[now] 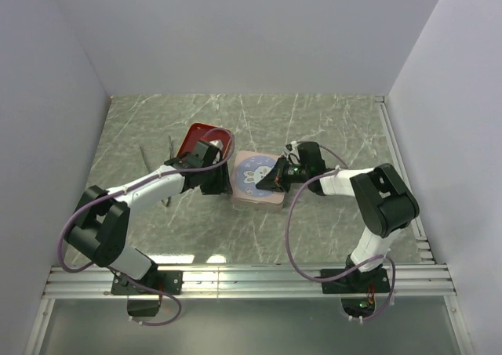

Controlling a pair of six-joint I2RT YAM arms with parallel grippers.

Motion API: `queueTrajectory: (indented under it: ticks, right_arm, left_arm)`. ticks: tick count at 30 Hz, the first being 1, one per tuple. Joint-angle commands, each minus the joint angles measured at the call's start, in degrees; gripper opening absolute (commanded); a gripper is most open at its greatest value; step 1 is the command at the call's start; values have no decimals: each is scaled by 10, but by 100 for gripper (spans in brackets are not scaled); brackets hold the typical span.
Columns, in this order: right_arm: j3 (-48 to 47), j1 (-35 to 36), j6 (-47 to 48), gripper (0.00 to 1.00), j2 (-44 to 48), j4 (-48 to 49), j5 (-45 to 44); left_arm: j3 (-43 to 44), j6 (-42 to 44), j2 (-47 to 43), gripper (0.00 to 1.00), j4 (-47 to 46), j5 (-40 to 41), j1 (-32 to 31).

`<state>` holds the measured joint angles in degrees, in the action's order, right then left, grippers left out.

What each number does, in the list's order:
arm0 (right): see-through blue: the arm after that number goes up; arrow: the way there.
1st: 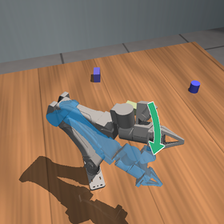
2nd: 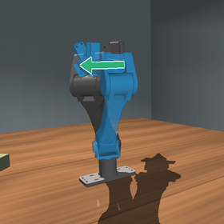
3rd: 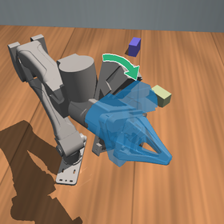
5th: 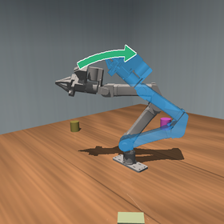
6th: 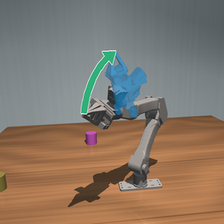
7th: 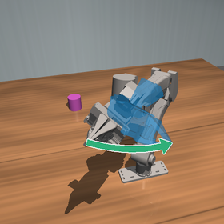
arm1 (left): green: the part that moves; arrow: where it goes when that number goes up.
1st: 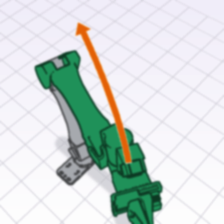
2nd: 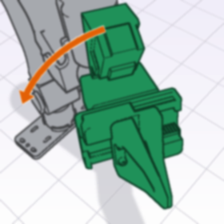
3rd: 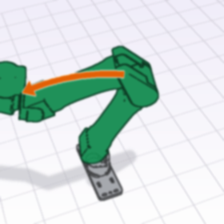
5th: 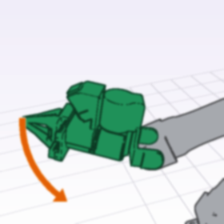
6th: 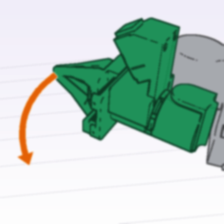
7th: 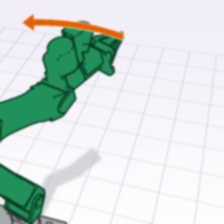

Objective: Pack the cookies

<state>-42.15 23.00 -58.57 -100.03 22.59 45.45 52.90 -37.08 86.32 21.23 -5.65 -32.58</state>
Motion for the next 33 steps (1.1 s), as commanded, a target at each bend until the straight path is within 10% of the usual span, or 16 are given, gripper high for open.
queueTrajectory:
  ticks: [1, 21, 33]
  right_arm:
    - [-36, 5, 52, 0, 47, -101, -26]
    - [-246, 6, 236, 2, 291, -454, -118]
    - [-298, 7, 292, 43, 464, -630, -210]
  left_arm:
    - [29, 12, -20, 50, 65, 39, -1]
    - [89, 41, -243, 74, 118, 158, 7]
    - [47, 72, -417, 94, 76, 299, 8]
